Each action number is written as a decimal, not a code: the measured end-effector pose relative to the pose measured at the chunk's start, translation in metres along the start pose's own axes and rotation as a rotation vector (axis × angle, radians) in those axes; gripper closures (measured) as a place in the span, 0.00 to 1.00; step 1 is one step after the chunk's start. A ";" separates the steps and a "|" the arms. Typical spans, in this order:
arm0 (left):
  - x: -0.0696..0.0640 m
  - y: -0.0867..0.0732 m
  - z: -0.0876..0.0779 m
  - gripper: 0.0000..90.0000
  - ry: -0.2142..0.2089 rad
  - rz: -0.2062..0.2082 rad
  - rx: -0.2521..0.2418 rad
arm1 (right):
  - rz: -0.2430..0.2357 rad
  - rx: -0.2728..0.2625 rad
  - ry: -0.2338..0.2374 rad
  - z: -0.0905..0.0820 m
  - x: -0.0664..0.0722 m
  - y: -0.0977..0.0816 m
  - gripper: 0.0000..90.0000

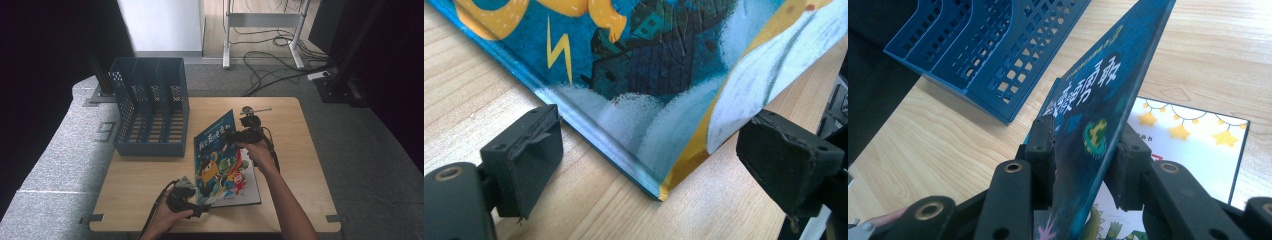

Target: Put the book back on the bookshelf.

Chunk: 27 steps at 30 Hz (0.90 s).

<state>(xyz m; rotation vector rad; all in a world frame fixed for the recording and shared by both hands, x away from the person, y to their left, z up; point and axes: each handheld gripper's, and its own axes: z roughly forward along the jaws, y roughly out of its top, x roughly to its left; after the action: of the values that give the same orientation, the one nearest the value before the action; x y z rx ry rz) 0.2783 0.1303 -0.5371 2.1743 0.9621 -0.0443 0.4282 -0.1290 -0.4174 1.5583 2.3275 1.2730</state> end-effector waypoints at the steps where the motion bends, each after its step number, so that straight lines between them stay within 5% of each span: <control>1: 0.000 0.000 0.000 0.12 -0.001 0.000 0.000 | 0.008 0.000 0.009 0.001 -0.002 0.001 0.74; 5: 0.000 0.000 0.000 0.12 -0.002 0.001 -0.001 | 0.030 0.026 0.037 0.005 -0.007 0.004 0.78; 13: 0.001 0.001 0.001 0.10 -0.007 -0.004 0.002 | -0.008 0.042 0.036 0.004 -0.001 0.009 0.83; 27: 0.000 0.003 0.002 0.10 0.004 -0.028 0.001 | -0.101 -0.031 0.026 -0.012 0.014 0.009 0.84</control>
<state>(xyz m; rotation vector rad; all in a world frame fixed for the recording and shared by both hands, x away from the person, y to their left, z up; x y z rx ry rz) 0.2808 0.1270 -0.5366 2.1626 0.9955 -0.0535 0.4220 -0.1235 -0.3986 1.4047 2.3573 1.3071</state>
